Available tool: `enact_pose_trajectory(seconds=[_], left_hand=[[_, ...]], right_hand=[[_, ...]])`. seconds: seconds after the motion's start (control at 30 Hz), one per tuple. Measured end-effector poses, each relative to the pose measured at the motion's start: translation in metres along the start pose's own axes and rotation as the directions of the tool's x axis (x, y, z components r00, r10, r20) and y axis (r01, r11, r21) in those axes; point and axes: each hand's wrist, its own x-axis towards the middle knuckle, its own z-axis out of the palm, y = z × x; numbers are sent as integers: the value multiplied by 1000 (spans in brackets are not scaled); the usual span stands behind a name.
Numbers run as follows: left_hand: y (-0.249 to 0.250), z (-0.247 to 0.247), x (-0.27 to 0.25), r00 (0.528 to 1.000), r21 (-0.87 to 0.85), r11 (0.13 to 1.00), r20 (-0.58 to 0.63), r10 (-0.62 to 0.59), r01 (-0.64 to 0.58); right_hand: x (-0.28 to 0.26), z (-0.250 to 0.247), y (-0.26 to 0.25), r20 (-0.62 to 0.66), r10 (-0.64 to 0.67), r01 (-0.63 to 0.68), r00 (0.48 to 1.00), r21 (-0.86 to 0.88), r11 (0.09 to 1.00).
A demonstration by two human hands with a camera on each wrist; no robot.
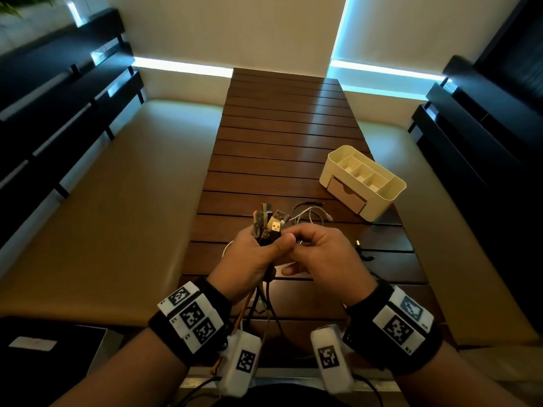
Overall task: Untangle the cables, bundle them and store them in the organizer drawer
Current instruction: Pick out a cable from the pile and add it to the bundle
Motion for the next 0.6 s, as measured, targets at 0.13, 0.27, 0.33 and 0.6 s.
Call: enact_pose_trajectory(seconds=[0.13, 0.27, 0.33, 0.6], left_hand=[[2, -1, 0, 1000, 31, 1000, -4, -2, 2], [7, -3, -2, 1000, 97, 995, -3, -9, 9], [5, -4, 0, 1000, 137, 990, -1, -19, 19], [-2, 1, -1, 988, 36, 987, -10, -157, 157]], right_hand=[[1, -4, -4, -47, -80, 75, 996, -90, 993], [10, -10, -9, -159, -181, 152, 970, -179, 972], [12, -6, -12, -37, -156, 146, 987, -190, 971], [15, -4, -21, 174, -142, 197, 974, -361, 912]])
